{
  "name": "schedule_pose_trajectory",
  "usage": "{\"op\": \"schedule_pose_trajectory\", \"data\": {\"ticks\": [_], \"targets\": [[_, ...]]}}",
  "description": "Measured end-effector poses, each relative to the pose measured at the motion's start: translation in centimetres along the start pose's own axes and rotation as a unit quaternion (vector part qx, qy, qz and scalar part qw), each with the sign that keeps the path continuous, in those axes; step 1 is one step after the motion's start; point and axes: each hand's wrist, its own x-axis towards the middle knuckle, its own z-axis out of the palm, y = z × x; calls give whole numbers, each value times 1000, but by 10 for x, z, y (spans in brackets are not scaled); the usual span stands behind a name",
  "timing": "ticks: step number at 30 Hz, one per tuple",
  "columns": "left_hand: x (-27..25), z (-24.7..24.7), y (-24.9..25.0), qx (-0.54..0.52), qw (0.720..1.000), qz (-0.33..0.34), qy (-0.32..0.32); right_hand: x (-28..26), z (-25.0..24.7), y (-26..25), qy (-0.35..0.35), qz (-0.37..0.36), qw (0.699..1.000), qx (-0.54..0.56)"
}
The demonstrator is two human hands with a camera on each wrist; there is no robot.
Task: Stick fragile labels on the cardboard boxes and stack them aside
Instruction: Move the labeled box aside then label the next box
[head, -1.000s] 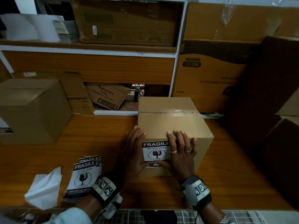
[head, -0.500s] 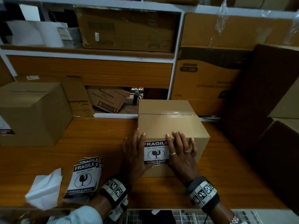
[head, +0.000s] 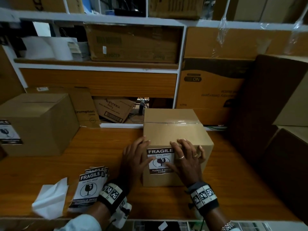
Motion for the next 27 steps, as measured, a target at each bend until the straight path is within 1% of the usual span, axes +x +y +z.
{"op": "schedule_pose_trajectory", "data": {"ticks": [3,5,7,10,14,17,18,20,23,25,27], "targets": [[11,-3,2,-22,999,1,33,13,3,4,14,29,997,67],[14,-6,2,-34,999,1,39,17,3,10,14,37,995,89],[14,-8,1,-49,998,0,40,15,1,14,24,20,995,90],[14,-10,3,-69,996,8,48,6,-6,14,50,-18,997,62],[10,-8,5,-77,995,-7,56,-6,-8,15,-17,-50,999,2],[8,-6,6,-79,995,-15,54,-9,-4,14,-28,-37,999,-20],[8,-6,6,-79,995,-14,54,-6,-3,11,-16,-21,1000,-10],[9,-7,5,-81,995,-12,57,5,1,5,26,24,998,50],[11,-7,6,-81,995,-16,53,24,1,3,80,90,983,138],[11,-8,4,-83,995,-18,46,28,-3,1,102,101,977,159],[10,-8,3,-84,995,-17,41,29,-11,-2,119,93,976,157]]}}
